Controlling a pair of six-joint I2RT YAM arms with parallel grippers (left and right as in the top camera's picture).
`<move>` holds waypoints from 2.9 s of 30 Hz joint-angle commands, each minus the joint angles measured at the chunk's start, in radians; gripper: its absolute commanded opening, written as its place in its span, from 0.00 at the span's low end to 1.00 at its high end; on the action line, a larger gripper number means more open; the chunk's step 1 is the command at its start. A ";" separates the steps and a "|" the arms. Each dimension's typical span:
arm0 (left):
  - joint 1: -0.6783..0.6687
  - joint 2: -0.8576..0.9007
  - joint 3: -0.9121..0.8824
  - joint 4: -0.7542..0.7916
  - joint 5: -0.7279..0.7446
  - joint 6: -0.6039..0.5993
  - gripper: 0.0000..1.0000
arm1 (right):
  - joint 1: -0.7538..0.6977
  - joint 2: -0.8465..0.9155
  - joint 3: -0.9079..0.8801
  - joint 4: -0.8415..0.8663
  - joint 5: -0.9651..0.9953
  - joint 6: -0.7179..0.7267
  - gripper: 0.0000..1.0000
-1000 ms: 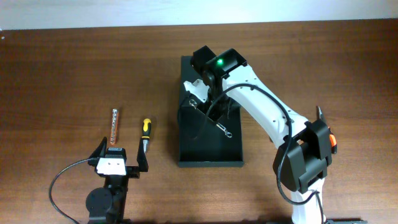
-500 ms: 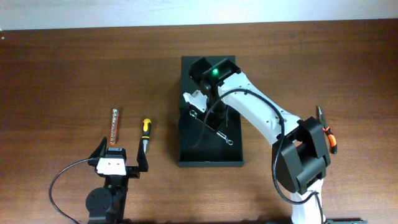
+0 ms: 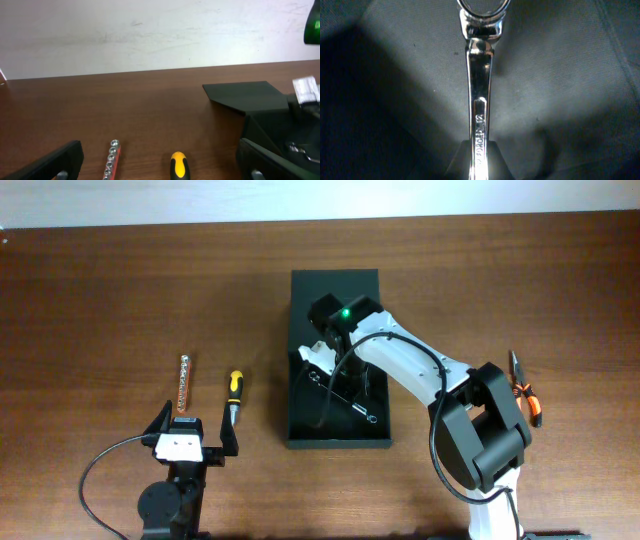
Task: Pack container
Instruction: 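Carry the wrench over the black box and lower it inside, then open the right gripper, release the wrench, and lift away, then move the right gripper over the red-handled cutting pliers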
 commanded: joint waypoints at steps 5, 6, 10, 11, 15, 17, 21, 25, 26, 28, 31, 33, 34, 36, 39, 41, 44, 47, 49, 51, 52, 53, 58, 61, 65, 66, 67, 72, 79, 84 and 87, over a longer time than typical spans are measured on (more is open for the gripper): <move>0.002 -0.010 -0.008 0.000 -0.007 0.015 0.99 | 0.009 -0.017 -0.032 0.043 -0.028 -0.013 0.04; 0.002 -0.010 -0.008 0.000 -0.007 0.015 0.99 | 0.009 -0.017 -0.032 0.045 -0.028 -0.013 0.04; 0.002 -0.010 -0.008 0.000 -0.007 0.015 0.99 | 0.009 -0.017 -0.032 0.055 -0.028 -0.013 0.10; 0.002 -0.010 -0.008 0.000 -0.007 0.015 0.99 | 0.009 -0.017 -0.032 0.058 -0.028 -0.013 0.16; 0.002 -0.010 -0.008 0.000 -0.007 0.015 0.99 | 0.009 -0.017 -0.032 0.062 -0.028 -0.013 0.21; 0.002 -0.010 -0.008 0.000 -0.007 0.015 0.99 | 0.009 -0.017 -0.032 0.062 -0.028 -0.013 0.32; 0.002 -0.010 -0.008 0.000 -0.007 0.015 0.99 | 0.009 -0.017 -0.029 0.061 -0.028 -0.008 0.65; 0.002 -0.010 -0.008 0.000 -0.008 0.015 0.99 | 0.007 -0.017 0.028 0.039 -0.028 0.034 0.90; 0.002 -0.010 -0.008 0.000 -0.008 0.015 0.99 | 0.006 -0.017 0.058 0.021 -0.027 0.040 0.95; 0.002 -0.010 -0.008 0.000 -0.007 0.015 0.99 | 0.005 -0.017 0.126 -0.022 -0.027 0.041 0.99; 0.002 -0.010 -0.008 0.000 -0.008 0.015 0.99 | 0.005 -0.017 0.269 -0.110 -0.025 0.041 0.99; 0.002 -0.010 -0.008 0.000 -0.008 0.015 0.99 | 0.004 -0.017 0.378 -0.175 -0.010 0.041 0.99; 0.003 -0.010 -0.008 0.000 -0.008 0.015 0.99 | 0.002 -0.017 0.439 -0.213 0.009 0.041 0.99; 0.002 -0.010 -0.008 0.000 -0.007 0.015 0.99 | -0.010 -0.017 0.596 -0.320 0.089 0.061 0.99; 0.002 -0.010 -0.008 0.000 -0.007 0.015 0.99 | -0.041 -0.017 0.767 -0.475 0.210 0.103 0.99; 0.002 -0.010 -0.008 0.000 -0.008 0.015 0.99 | -0.071 -0.029 0.834 -0.509 0.268 0.172 0.99; 0.002 -0.010 -0.008 0.000 -0.007 0.015 0.99 | -0.122 -0.085 0.851 -0.509 0.269 0.189 0.99; 0.002 -0.010 -0.008 0.000 -0.008 0.015 0.99 | -0.189 -0.154 0.843 -0.509 0.268 0.266 0.99; 0.002 -0.010 -0.008 0.000 -0.008 0.015 0.99 | -0.242 -0.225 0.802 -0.509 0.265 0.309 0.99; 0.002 -0.010 -0.008 0.000 -0.007 0.015 0.99 | -0.283 -0.289 0.745 -0.509 0.265 0.310 0.99; 0.002 -0.010 -0.008 0.000 -0.007 0.015 0.99 | -0.309 -0.328 0.702 -0.509 0.266 0.310 0.99; 0.002 -0.010 -0.008 0.000 -0.008 0.015 0.99 | -0.338 -0.367 0.652 -0.509 0.270 0.309 0.99; 0.002 -0.010 -0.008 0.000 -0.007 0.015 0.99 | -0.494 -0.493 0.419 -0.503 0.313 0.299 0.99; 0.002 -0.010 -0.008 0.000 -0.007 0.015 0.99 | -0.568 -0.502 0.322 -0.492 0.254 0.253 0.99; 0.002 -0.010 -0.008 0.000 -0.007 0.015 0.99 | -0.593 -0.493 0.197 -0.428 0.120 0.254 0.99; 0.002 -0.010 -0.008 0.000 -0.008 0.015 0.99 | -0.592 -0.493 0.161 -0.404 0.100 0.256 0.99; 0.002 -0.010 -0.008 0.000 -0.007 0.015 0.99 | -0.588 -0.493 0.130 -0.385 0.093 0.257 0.99; 0.002 -0.010 -0.008 0.000 -0.007 0.015 0.99 | -0.566 -0.493 -0.050 -0.259 0.093 0.265 0.99; 0.002 -0.010 -0.008 0.000 -0.007 0.015 0.99 | -0.569 -0.493 -0.250 -0.069 0.090 0.265 0.99; 0.002 -0.010 -0.008 0.000 -0.008 0.015 0.99 | -0.568 -0.492 -0.348 0.043 0.072 0.281 0.99; 0.002 -0.010 -0.008 0.000 -0.008 0.015 0.99 | -0.568 -0.492 -0.390 0.088 0.073 0.378 0.99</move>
